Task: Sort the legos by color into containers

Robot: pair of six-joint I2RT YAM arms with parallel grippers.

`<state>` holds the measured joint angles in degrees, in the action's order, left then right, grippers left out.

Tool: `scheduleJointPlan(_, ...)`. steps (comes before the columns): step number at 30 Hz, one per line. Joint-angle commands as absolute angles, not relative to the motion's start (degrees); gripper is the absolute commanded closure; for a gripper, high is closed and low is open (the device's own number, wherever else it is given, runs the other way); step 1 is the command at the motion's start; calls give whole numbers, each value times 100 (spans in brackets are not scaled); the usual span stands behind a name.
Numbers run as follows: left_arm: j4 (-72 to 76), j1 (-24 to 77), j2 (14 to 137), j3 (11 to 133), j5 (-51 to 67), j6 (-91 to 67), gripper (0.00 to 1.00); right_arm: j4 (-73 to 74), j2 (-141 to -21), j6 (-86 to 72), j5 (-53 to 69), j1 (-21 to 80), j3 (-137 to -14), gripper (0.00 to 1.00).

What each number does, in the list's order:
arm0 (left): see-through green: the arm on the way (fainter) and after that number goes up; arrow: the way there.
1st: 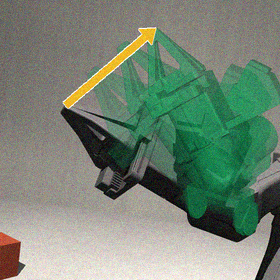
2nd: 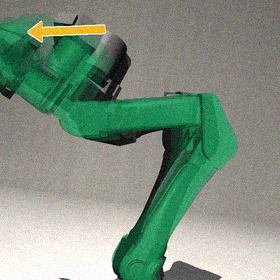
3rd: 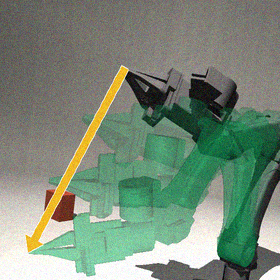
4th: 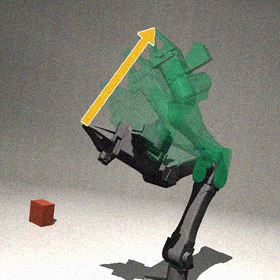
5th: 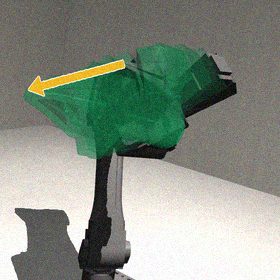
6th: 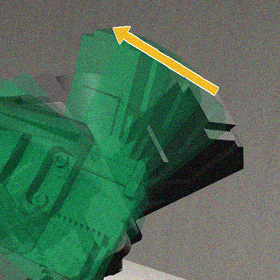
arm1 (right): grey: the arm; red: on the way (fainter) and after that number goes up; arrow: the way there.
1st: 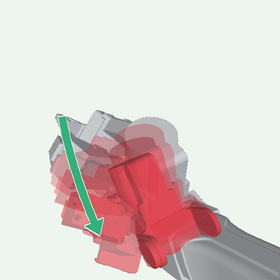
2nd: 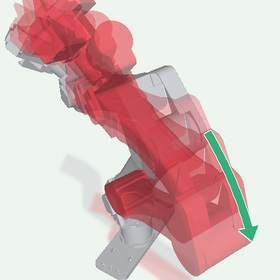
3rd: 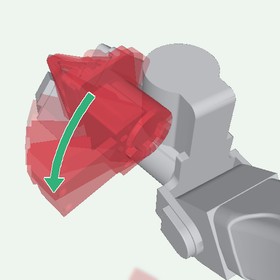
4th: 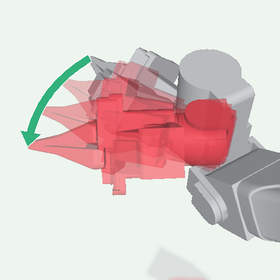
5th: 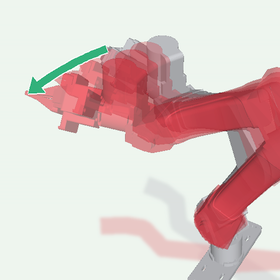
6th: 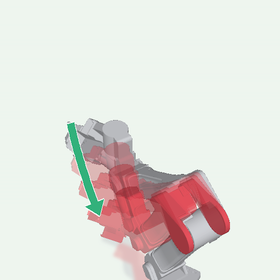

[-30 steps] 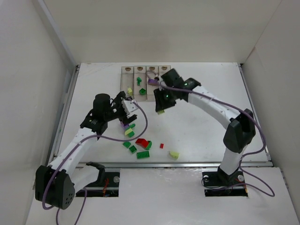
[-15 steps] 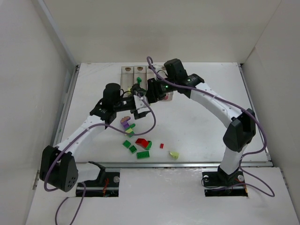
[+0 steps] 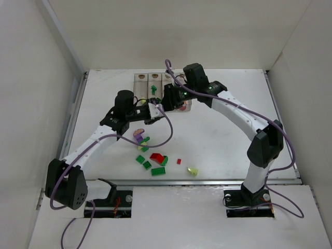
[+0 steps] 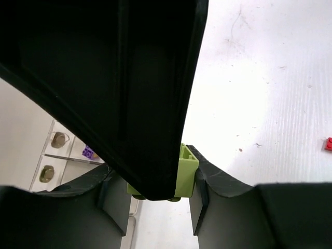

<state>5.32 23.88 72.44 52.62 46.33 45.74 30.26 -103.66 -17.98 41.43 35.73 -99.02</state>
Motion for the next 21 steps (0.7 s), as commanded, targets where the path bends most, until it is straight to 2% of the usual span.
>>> scheduleJointPlan(1, 712, 2426, 7076, 5476, 4852, 4378, 100, 2883, -10415, -1626, 4298, 3665, -10055, 93)
scheduleJointPlan(2, 712, 2426, 7075, 5476, 4852, 4299, 100, 2883, -10415, -1626, 4237, 3665, -10055, 67)
scheduleJointPlan(5, 712, 2426, 7075, 5423, 4685, 4245, 100, 2997, -10415, -1626, 4009, 3665, -10055, 25)
scheduleJointPlan(6, 782, 2426, 7075, 5423, 4624, 4141, 100, 3067, -10415, -1626, 3903, 3665, -10055, 0)
scheduleJointPlan(12, 1063, 2339, 7128, 5370, 3877, 3043, 100, 2673, -10213, -2486, 3157, 2956, -9511, 0)
scheduleJointPlan(15, 1178, 2014, 7531, 5501, 3193, 1878, 100, 2286, -9897, -2944, 2413, 2577, -9115, 0)
scheduleJointPlan(21, 1055, 1161, 8770, 6431, 2243, 1002, 100, 2776, -10114, -2340, 1460, 2452, -9588, 0)
